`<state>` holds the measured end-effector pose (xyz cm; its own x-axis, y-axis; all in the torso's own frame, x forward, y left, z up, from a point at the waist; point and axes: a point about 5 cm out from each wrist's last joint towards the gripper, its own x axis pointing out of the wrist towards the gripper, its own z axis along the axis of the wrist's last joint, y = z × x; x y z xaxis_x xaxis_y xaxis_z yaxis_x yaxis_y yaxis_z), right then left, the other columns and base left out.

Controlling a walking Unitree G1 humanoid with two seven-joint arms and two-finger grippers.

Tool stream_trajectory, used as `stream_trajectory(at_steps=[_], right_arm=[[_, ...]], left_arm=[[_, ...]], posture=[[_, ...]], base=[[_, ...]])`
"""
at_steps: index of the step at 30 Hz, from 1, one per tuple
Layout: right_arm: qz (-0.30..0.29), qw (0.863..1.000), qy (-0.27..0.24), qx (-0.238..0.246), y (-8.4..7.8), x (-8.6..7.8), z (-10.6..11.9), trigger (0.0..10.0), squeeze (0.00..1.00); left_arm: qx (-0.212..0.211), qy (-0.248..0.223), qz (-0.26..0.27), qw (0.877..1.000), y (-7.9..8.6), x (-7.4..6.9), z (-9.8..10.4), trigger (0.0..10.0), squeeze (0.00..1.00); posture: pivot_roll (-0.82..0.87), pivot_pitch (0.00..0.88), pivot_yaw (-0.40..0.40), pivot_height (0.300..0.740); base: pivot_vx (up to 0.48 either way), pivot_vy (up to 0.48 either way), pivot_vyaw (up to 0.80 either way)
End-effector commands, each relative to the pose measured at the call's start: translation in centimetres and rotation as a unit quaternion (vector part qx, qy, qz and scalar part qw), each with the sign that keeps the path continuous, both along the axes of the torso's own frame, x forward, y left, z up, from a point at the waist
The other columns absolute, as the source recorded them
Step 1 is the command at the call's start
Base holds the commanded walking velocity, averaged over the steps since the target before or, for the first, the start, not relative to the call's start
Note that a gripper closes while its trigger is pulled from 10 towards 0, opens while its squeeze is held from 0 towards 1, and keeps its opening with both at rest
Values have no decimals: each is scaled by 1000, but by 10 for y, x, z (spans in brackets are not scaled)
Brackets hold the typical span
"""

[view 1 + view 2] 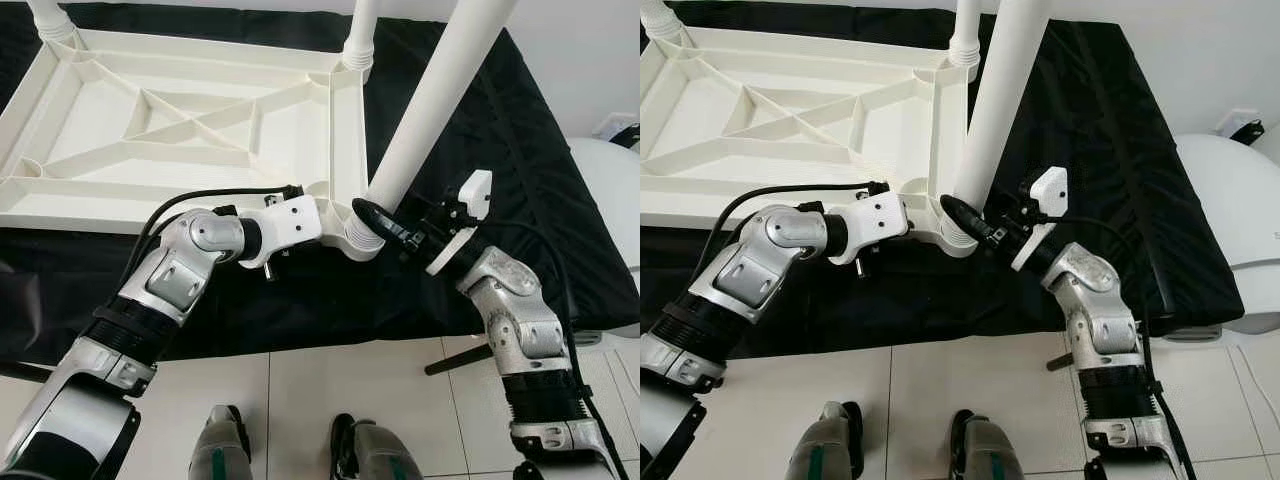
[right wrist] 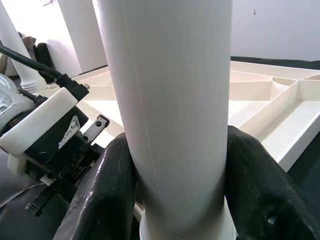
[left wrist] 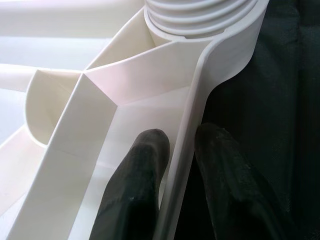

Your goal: Building children table

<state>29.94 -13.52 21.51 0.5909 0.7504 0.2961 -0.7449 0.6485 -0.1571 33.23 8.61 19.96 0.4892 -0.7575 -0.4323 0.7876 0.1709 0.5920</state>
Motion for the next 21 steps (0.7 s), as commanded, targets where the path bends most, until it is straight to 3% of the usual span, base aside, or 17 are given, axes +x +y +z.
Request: stream_trajectory(at_steps=[1,11,12,14,15,21], right_arm=[[0,1000,8,10,5,-3,-3,10000,0],[-57,998,2,23,13,-9,-4,10000,0],[-61,998,2,24,14,-9,-5,10000,0],[-64,998,1,25,15,-10,-5,10000,0],[-67,997,2,25,16,-10,-5,10000,0],[-84,996,5,30,21,-13,-7,10000,0]], left_arm=[[3,-9,7,1000,1,1,0,10000,0],[1,-11,0,1000,-1,1,1,10000,0],[-4,-12,0,1000,-2,1,2,4510,0],[-8,-13,-1,1000,-2,1,2,4510,0],[-13,-12,-2,1000,-2,1,4,0,0],[-13,-13,-6,1000,-2,-1,4,0,0]], posture=[[82,239,-25,740],[77,224,-26,740],[77,223,-27,740],[77,221,-27,740],[78,218,-28,740],[79,213,-28,740]], base=[[0,0,0],[0,0,0],[0,0,0],[0,0,0],[0,0,0],[0,0,0]])
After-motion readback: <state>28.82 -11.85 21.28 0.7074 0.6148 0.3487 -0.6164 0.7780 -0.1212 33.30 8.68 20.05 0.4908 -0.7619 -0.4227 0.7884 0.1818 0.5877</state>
